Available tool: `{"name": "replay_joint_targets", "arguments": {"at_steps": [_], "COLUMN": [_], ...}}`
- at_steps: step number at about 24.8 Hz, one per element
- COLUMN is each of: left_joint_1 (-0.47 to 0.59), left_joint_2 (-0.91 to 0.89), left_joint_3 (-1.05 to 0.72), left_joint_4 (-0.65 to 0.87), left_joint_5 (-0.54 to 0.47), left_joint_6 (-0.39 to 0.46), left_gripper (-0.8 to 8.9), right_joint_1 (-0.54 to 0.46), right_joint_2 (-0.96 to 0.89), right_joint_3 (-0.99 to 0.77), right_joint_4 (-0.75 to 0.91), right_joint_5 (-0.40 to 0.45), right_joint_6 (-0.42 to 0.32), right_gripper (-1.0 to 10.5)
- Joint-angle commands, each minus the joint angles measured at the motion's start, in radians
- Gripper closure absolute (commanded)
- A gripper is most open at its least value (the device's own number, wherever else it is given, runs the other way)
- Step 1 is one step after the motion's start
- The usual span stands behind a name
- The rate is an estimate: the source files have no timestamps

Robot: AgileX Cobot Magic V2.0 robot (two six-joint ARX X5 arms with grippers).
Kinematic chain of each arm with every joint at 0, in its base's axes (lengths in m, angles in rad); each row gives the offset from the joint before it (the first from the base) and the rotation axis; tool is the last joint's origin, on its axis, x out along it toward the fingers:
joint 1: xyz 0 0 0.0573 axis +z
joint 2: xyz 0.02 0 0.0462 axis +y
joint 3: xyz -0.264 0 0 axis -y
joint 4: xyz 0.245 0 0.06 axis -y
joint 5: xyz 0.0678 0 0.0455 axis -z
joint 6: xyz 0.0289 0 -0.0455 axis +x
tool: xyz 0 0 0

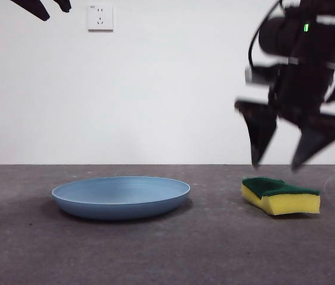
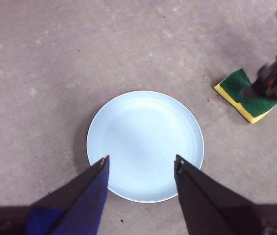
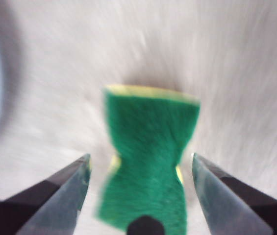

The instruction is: Pick up the plate,pick up the cloth,clean the plate with the cloth

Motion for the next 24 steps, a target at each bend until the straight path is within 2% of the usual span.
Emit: {"name": "replay_joint_targets", "arguments": {"at_steps": [1,2,3,5,6,13,17,18,24], "left_joint_1": [-0.001,-0.001,-0.001,-0.001,-0.001,-0.001,-0.001,-0.001,-0.001], "left_joint_2": [0.001,0.001,0.001,0.001,0.001,-0.017,-0.101,-0.129,-0.354], "left_joint_3": [-0.005,-0.005,-0.005,-0.005,-0.005,-0.005,-0.008,-0.02,-0.289], "left_joint_4": [0.005,0.005,0.005,0.005,0.005,0.016,0.077,0.096,0.291], "left_joint_5": [-0.002,-0.002,-0.002,-0.002,-0.002,0.0,0.003,0.003,0.005], "left_joint_6": [0.01,0.031,0.047,0.05,0.055,0.082,0.095,0.095,0.097], "left_gripper": [5.94,5.99,6.01,7.4,8.35,8.22,8.22,8.22,8.22], "right_joint_1": [0.006,0.01,0.01,0.01,0.011,0.016,0.056,0.059,0.063], "right_joint_2": [-0.082,-0.127,-0.171,-0.256,-0.304,-0.543,-0.677,-0.71,-0.932], "right_joint_3": [0.007,0.007,0.007,0.007,0.007,0.006,-0.003,-0.011,-0.163], "right_joint_4": [-0.013,-0.019,-0.029,-0.051,-0.058,-0.05,-0.046,-0.046,0.02], "right_joint_5": [-0.04,-0.058,-0.062,-0.063,-0.062,-0.049,0.08,0.089,0.104], "right_joint_6": [0.011,0.011,0.011,0.01,0.01,-0.025,-0.072,-0.072,-0.049], "right_gripper": [6.1,6.5,7.5,9.2,9.6,9.6,9.6,9.6,9.6]}}
